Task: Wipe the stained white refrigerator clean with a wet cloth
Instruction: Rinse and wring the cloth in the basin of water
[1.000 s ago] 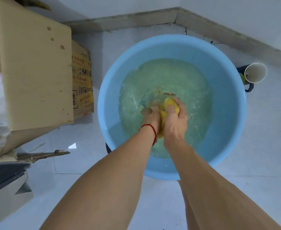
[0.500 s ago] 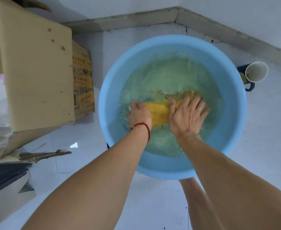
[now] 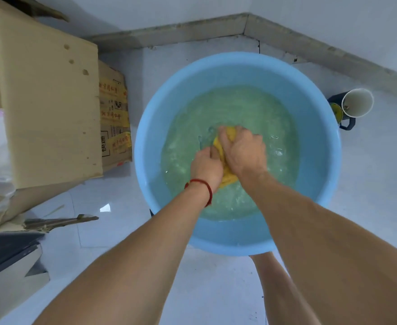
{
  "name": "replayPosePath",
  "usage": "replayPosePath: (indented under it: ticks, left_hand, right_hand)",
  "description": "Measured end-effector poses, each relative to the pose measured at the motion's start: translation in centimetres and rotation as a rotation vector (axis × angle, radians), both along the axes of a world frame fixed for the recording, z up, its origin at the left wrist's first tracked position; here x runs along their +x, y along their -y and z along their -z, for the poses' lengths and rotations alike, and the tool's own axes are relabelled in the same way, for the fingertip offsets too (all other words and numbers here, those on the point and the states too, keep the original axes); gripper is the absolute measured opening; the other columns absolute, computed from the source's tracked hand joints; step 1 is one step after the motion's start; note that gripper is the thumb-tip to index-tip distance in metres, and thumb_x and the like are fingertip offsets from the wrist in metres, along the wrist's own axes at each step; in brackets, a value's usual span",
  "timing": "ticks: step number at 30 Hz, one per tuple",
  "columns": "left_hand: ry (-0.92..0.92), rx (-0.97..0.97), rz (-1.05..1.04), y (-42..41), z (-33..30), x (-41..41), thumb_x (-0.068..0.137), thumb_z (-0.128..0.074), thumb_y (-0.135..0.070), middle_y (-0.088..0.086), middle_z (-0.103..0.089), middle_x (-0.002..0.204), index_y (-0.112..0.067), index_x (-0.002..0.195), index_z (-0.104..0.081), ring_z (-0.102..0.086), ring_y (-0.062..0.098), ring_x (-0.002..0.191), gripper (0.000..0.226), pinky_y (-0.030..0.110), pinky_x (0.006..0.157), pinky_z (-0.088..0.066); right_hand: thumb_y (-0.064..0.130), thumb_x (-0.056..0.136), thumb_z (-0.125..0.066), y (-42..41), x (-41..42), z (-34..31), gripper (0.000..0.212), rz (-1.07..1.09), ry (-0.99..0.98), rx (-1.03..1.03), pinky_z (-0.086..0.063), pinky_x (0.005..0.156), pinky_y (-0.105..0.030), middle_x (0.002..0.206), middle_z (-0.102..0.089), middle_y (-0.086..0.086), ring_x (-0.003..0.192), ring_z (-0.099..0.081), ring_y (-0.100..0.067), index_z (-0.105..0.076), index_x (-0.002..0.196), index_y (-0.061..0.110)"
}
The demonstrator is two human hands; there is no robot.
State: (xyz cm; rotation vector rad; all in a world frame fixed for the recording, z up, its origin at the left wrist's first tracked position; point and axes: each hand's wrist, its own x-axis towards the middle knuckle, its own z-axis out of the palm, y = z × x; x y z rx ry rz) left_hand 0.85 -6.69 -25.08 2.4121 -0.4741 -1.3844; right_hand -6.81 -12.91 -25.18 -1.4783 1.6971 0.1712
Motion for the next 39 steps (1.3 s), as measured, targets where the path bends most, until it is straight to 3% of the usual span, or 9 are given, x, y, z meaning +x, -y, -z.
replayPosePath:
  ticks: [6,10,14,17,26,29,31,36,39]
  left_hand:
    - [0.125,0.083,-0.205,0.0,0.5,1.4,0.098,-0.052,-0.045,0.009,-0.054,0.124,-0.027,0.128,-0.053,-0.059,0.030,0.099,0.034,0.042,0.088,-0.057]
    - [-0.298,0.316,-0.494,1.4,1.7,1.2,0.079,-0.039,-0.080,0.005,-0.059,0.123,-0.032,0.129,-0.052,-0.063,0.037,0.107,0.071,0.066,0.071,-0.057]
    - [-0.338,0.281,-0.482,0.7,3.0,0.8,0.073,-0.041,-0.076,0.009,-0.072,0.118,-0.020,0.110,-0.070,-0.069,0.034,0.104,0.073,0.054,0.091,-0.057]
    - [-0.156,0.183,-0.391,1.1,0.5,0.6,0.091,-0.044,-0.066,0.016,-0.074,0.110,-0.012,0.088,-0.068,-0.070,0.034,0.102,0.059,0.046,0.095,-0.055]
    - [-0.188,-0.022,-0.178,1.7,-11.5,0.1,0.093,-0.064,-0.048,0.007,-0.067,0.081,-0.018,0.084,-0.067,-0.066,0.028,0.064,0.032,0.038,0.046,-0.056]
    - [-0.361,-0.072,-0.174,1.6,-15.2,0.5,0.092,-0.071,-0.028,0.005,-0.067,0.093,-0.011,0.102,-0.068,-0.068,0.025,0.079,0.019,0.049,0.064,-0.064]
    - [-0.404,-0.116,-0.083,1.7,-17.2,0.8,0.086,-0.072,-0.022,0.005,-0.067,0.090,-0.010,0.102,-0.069,-0.067,0.022,0.082,0.020,0.050,0.078,-0.063]
    - [-0.321,-0.183,0.263,2.9,-21.5,0.8,0.087,-0.072,-0.020,-0.007,-0.061,0.069,-0.014,0.091,-0.072,-0.058,0.009,0.065,0.007,0.028,0.066,-0.049]
    - [-0.411,-0.153,0.216,4.4,-24.8,0.9,0.092,-0.069,-0.012,0.000,-0.070,0.081,-0.016,0.102,-0.073,-0.067,0.013,0.076,0.012,0.031,0.071,-0.060]
  right_hand:
    - [0.042,0.101,-0.043,-1.7,-1.5,1.2,0.041,-0.114,-0.285,-0.247,-0.045,0.091,-0.051,0.131,-0.047,-0.018,0.122,-0.045,-0.039,-0.049,0.130,0.015]
    - [0.033,0.095,-0.044,-3.4,-0.4,0.6,0.050,0.288,0.196,0.007,-0.034,0.117,-0.042,0.151,-0.043,-0.016,0.134,-0.044,-0.037,-0.055,0.142,0.022]
    - [0.039,0.082,-0.053,-3.7,1.0,-1.8,0.035,0.694,0.375,0.155,-0.054,0.096,-0.040,0.103,-0.073,-0.001,0.102,-0.064,-0.027,-0.073,0.108,0.026]
    - [0.045,0.090,-0.064,-3.4,1.6,-2.9,0.025,0.599,0.321,0.071,-0.052,0.078,-0.036,0.077,-0.065,0.001,0.087,-0.060,-0.030,-0.063,0.080,0.022]
    - [0.053,0.106,-0.030,-2.1,-2.4,-6.1,0.045,-0.127,-0.047,-0.080,-0.047,0.085,-0.047,0.118,-0.059,-0.018,0.104,-0.058,-0.043,-0.056,0.120,0.018]
    - [0.026,0.101,-0.033,-2.6,-5.7,-7.0,0.031,-0.157,0.207,-0.050,-0.052,0.073,-0.053,0.116,-0.061,-0.021,0.086,-0.053,-0.042,-0.048,0.124,0.014]
    - [0.022,0.105,-0.033,-2.3,-7.5,-9.6,0.038,-0.099,0.236,-0.056,-0.049,0.091,-0.058,0.135,-0.054,-0.017,0.106,-0.051,-0.044,-0.052,0.138,0.016]
    - [-0.015,0.077,-0.060,-3.4,-9.8,-14.2,0.119,-0.290,0.381,-0.051,-0.029,0.121,-0.031,0.170,-0.009,-0.001,0.157,-0.013,-0.024,-0.002,0.162,0.044]
    - [0.005,0.080,-0.083,-3.4,-7.8,-16.3,0.119,-0.281,0.518,-0.146,-0.018,0.114,-0.003,0.169,-0.002,0.014,0.159,-0.002,-0.010,-0.003,0.162,0.037]
